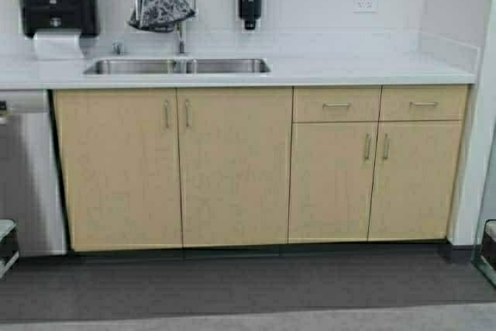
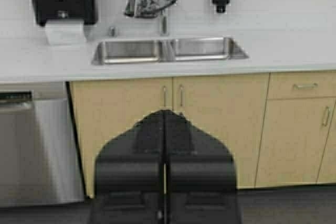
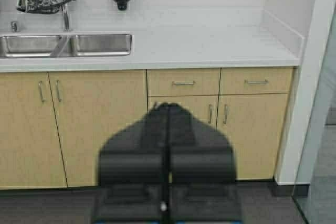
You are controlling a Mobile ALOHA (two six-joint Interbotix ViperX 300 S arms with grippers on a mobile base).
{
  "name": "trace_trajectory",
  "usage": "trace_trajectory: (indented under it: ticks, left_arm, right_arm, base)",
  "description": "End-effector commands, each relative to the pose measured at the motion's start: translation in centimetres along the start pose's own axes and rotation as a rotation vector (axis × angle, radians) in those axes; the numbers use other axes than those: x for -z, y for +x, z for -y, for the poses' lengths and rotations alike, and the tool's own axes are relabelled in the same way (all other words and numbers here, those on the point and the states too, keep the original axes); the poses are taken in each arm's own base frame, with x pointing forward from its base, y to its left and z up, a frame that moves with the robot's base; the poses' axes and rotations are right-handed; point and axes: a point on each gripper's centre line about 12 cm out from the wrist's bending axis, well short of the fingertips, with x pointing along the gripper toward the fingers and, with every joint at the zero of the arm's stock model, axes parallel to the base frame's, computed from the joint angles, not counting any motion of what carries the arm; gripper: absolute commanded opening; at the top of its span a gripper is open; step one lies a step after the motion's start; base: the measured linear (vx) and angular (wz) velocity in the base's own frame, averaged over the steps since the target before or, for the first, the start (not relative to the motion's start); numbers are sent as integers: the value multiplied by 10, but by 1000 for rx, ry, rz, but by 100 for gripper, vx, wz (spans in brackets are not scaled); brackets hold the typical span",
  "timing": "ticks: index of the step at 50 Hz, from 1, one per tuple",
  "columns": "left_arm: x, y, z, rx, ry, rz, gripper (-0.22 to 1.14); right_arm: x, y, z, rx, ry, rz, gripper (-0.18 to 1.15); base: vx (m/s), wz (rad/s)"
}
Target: Get the cloth and wipe up the spill under the wine glass
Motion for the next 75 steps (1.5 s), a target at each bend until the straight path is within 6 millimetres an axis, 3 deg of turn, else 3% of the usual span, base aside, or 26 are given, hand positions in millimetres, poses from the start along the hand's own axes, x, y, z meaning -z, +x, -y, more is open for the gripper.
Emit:
trace_trajectory:
  ticks: [1,24,75]
  left_arm:
    - [-5,-6,1,8,-16,23,-2]
    - [-2,8,1,6,-16,-23,2]
    - [1,5,2,8,-25,1,2]
  right_arm:
    - [5,1,-2,-9,1,-17,4]
    - [10,17,-2,-10,-6,-66,5]
    - [-2,14,-2,-12,1,-23,5]
  base:
    - [0,0]
    - [0,0]
    - [17,-7]
